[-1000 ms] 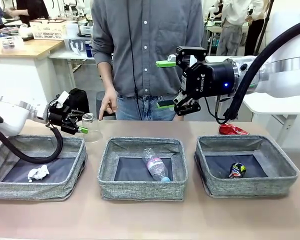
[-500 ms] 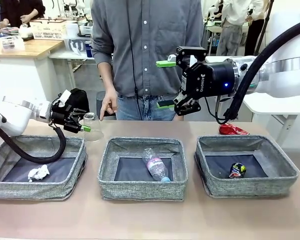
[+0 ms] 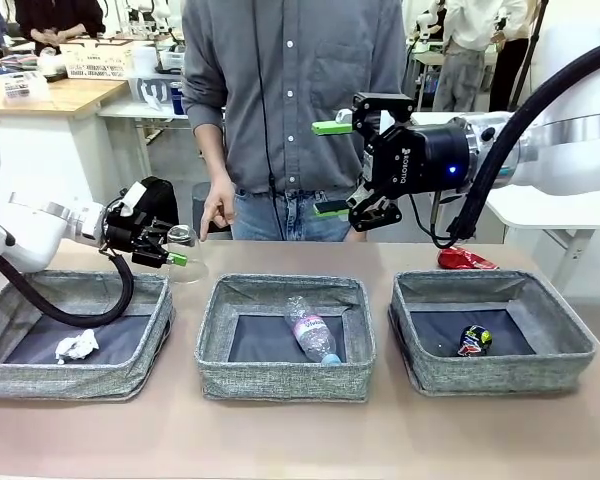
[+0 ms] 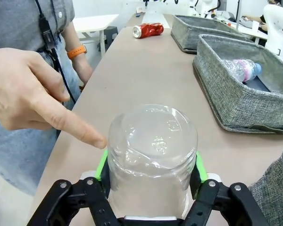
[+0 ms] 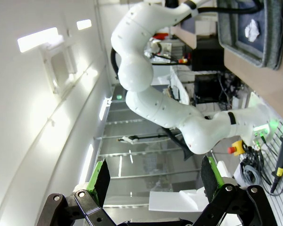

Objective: Sort the waste into the appropriate baskets.
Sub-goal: Pick up the waste item pointed out by the person.

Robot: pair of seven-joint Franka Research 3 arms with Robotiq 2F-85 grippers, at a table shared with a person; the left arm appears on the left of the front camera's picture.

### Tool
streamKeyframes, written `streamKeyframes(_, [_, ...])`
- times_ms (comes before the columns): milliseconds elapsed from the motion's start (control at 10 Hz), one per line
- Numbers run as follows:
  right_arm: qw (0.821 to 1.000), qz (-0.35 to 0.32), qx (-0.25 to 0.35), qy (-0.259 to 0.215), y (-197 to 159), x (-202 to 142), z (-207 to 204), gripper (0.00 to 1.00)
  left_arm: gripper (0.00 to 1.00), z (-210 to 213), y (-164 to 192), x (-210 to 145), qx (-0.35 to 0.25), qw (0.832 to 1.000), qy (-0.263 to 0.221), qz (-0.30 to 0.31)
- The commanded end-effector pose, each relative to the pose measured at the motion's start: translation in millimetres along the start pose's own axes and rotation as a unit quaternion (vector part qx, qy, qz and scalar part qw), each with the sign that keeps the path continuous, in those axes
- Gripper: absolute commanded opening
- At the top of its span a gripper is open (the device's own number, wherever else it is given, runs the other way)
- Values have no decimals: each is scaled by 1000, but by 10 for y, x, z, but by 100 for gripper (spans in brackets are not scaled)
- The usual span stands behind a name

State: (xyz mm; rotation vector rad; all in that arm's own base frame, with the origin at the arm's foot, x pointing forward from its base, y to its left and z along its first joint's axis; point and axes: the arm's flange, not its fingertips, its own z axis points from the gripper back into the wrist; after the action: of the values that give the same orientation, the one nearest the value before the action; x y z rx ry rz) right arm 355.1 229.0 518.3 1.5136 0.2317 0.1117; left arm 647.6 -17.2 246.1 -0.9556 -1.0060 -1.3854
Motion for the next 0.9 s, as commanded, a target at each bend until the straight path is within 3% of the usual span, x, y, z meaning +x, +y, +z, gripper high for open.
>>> streamKeyframes(0, [1000, -4, -5, -1, 44, 4, -3, 100, 42, -34, -30, -2, -11, 1000, -2, -1])
streamKeyframes(100, [1000, -4, -5, -1, 44, 4, -3, 100, 56, -28, -44, 17, -14, 1000, -9, 2])
streamKeyframes(600, [1000, -4, -5, -1, 44, 4, -3, 100, 56, 14, -78, 97, -10, 1000, -14, -6])
streamKeyframes(800, [1000, -4, -5, -1, 44, 4, -3, 100, 56, 89, -190, 314, -13, 999, -32, -19])
